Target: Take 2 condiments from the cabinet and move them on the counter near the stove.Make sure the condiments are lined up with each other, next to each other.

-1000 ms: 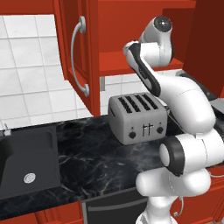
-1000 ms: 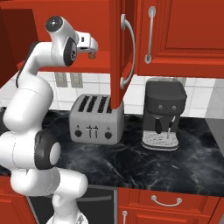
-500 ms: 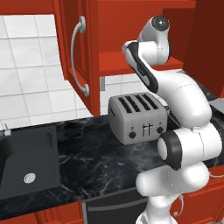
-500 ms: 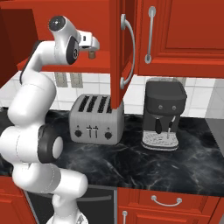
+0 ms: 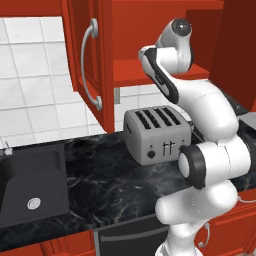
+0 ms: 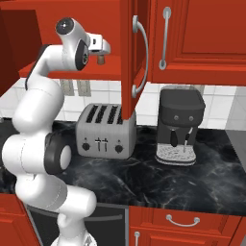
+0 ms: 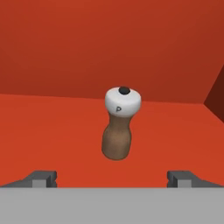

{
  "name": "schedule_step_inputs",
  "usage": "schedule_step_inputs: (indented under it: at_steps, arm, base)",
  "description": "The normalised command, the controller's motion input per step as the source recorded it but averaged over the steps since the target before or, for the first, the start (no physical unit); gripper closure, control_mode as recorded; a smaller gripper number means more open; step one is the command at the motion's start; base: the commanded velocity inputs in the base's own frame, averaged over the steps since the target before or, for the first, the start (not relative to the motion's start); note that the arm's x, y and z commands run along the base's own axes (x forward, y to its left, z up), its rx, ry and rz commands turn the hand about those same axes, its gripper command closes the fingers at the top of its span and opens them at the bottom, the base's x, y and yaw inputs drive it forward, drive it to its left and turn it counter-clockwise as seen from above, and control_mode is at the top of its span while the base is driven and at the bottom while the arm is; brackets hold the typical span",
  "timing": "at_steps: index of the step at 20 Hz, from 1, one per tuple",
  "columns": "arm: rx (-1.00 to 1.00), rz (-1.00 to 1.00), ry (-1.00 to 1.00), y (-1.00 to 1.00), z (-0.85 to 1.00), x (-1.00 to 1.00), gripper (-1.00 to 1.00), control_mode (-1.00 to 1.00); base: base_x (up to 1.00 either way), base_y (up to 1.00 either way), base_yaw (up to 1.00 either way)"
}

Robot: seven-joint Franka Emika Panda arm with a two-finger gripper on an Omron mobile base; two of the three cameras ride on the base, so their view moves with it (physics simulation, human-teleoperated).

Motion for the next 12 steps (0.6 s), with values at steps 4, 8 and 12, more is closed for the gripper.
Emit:
schedule_step_inputs:
  at_steps: [4, 8, 12]
  arm:
    - [0.0, 0.0, -0.05, 0.0, 0.0, 0.13, -1.0, -1.0]
    - [0.0, 0.0, -0.01, 0.0, 0.0, 0.08, -1.0, -1.0]
    - [0.0, 0.0, 0.0, -0.01, 0.0, 0.16, -1.0, -1.0]
  base:
    - [0.0, 0.0, 0.0]
    - [0.0, 0.0, 0.0]
    - [0.0, 0.0, 0.0]
